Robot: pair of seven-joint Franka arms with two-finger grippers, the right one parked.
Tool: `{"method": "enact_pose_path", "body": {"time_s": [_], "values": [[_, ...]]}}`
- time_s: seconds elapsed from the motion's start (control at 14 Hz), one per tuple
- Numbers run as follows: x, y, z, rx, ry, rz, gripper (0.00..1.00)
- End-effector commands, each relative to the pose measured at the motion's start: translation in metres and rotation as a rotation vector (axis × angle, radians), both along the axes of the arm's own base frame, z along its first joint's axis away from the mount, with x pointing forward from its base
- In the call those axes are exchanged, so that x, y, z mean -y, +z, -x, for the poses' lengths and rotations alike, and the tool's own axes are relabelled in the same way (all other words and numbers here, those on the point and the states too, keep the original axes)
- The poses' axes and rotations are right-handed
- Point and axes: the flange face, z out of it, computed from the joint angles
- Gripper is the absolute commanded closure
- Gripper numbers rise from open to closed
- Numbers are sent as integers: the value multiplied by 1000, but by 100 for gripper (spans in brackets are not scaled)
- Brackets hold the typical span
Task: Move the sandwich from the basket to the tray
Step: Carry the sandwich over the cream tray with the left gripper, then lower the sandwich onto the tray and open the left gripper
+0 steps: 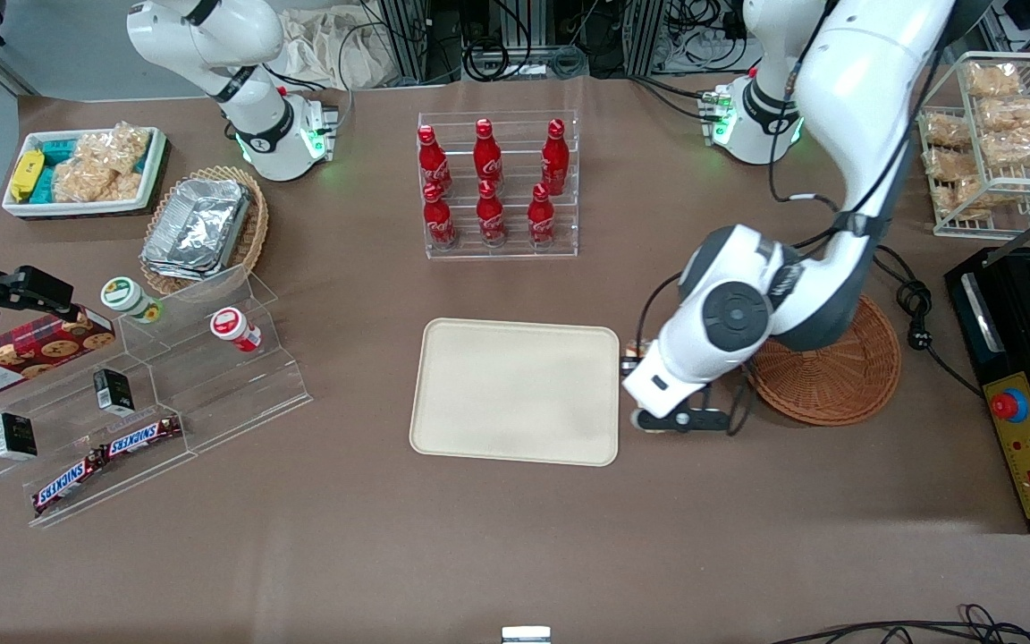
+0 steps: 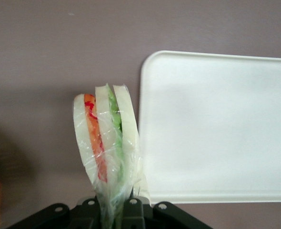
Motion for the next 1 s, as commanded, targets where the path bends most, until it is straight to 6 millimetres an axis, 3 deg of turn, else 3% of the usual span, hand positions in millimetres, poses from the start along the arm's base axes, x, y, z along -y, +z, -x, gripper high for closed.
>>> {"method": "enact_pose_path", "body": {"time_s": [0.0,0.14,0.43,0.5,0.57,0.79,0.86,0.93], "values": [[31,-27,2,13,-7,9,97],[51,-45,13,-4,-33,8,97],[56,-86,4,-13,-33,13,93],[56,-87,4,-11,-32,16,85],[57,-86,4,-11,-34,16,61],[57,-85,4,-10,-18,14,10],[58,-82,4,-8,-16,16,2],[57,-80,5,-13,-11,16,1]]}}
